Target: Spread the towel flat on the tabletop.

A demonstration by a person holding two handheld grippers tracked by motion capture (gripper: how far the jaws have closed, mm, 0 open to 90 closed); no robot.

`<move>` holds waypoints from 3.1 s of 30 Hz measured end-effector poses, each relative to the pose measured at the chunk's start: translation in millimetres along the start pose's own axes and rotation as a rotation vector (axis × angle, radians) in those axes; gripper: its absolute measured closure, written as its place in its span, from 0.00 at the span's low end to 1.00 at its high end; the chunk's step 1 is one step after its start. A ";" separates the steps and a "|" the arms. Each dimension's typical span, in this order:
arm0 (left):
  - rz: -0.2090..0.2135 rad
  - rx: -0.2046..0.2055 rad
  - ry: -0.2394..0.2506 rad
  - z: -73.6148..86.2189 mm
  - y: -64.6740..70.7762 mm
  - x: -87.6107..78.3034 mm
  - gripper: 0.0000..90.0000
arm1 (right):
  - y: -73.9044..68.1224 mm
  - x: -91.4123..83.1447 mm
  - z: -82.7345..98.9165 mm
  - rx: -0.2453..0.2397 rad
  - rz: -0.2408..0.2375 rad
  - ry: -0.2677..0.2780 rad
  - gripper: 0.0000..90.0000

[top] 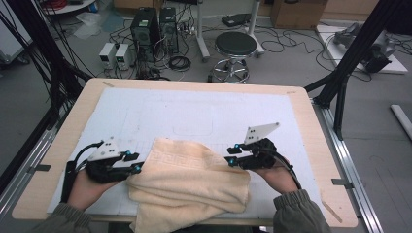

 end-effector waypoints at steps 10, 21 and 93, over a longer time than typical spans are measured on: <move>0.067 0.041 -0.194 18.5 0.1 79.0 0.57 | 23.1 49.9 31.8 0.164 -0.087 -0.160 0.59; -0.059 0.076 -0.128 11.1 5.0 68.3 0.95 | 22.6 37.0 7.0 0.042 0.084 -0.185 0.93; -0.085 -0.045 -0.003 -0.9 -22.5 32.3 0.94 | 32.0 15.9 -3.6 -0.004 0.129 -0.037 0.95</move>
Point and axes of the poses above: each handheld gripper's, and its own axes: x roughly forward along the jaws, z roughly out of its underside, y roughly to its right, the point moved 2 cm from there along x, roughly forward along the jaws, and after that the axes turned 10 degrees about -z, right-handed, at the moved point
